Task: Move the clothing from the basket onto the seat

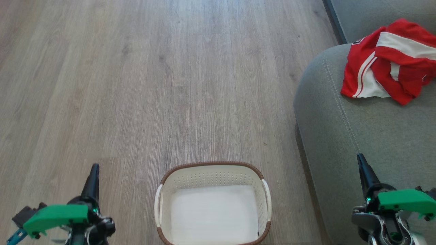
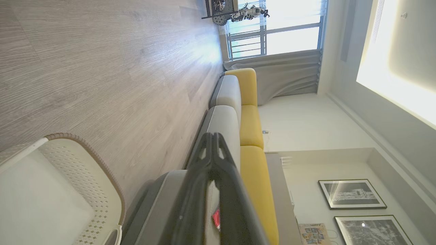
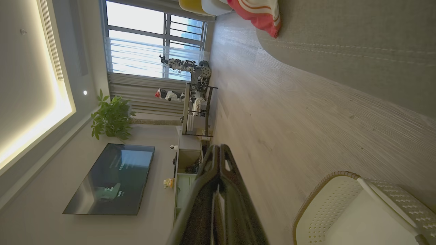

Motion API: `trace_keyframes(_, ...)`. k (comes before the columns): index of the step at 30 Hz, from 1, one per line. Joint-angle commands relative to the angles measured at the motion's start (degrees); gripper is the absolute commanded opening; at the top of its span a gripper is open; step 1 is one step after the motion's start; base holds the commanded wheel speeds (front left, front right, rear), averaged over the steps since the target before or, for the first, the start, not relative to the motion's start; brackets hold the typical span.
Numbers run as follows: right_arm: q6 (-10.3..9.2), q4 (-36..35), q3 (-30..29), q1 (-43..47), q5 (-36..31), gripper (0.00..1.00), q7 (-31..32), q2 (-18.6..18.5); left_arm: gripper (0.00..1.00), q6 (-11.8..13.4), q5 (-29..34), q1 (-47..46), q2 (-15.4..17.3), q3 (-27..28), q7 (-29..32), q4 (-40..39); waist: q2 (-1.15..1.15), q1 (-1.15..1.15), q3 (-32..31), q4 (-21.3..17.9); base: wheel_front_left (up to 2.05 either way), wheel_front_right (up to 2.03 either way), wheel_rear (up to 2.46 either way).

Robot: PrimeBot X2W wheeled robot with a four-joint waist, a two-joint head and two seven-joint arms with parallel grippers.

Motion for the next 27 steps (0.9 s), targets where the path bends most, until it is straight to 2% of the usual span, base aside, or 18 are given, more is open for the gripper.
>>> trace_keyframes(1,-0.01,-2.3,0.8,-3.4,2.2,0.0,0.7,-0.4,0.0,-0.9,-1.9,-4.0,0.4,2.2,0.6,-1.5,0.0,0.0,0.0,0.0,0.0,0.0,0.0)
trace_keyframes(13,-0.01,-2.5,0.4,-4.1,9.4,0.0,2.5,-0.4,0.0,-2.7,-8.2,-5.8,0.0,3.6,2.5,-1.1,0.0,0.0,0.3,-0.1,0.0,0.0,0.0)
trace_keyframes(27,-0.01,-2.5,0.4,-4.1,9.5,0.0,2.5,-0.4,0.0,-2.7,-8.2,-5.8,-0.1,3.8,2.7,-1.1,0.0,0.0,0.3,-0.1,0.0,0.0,0.0)
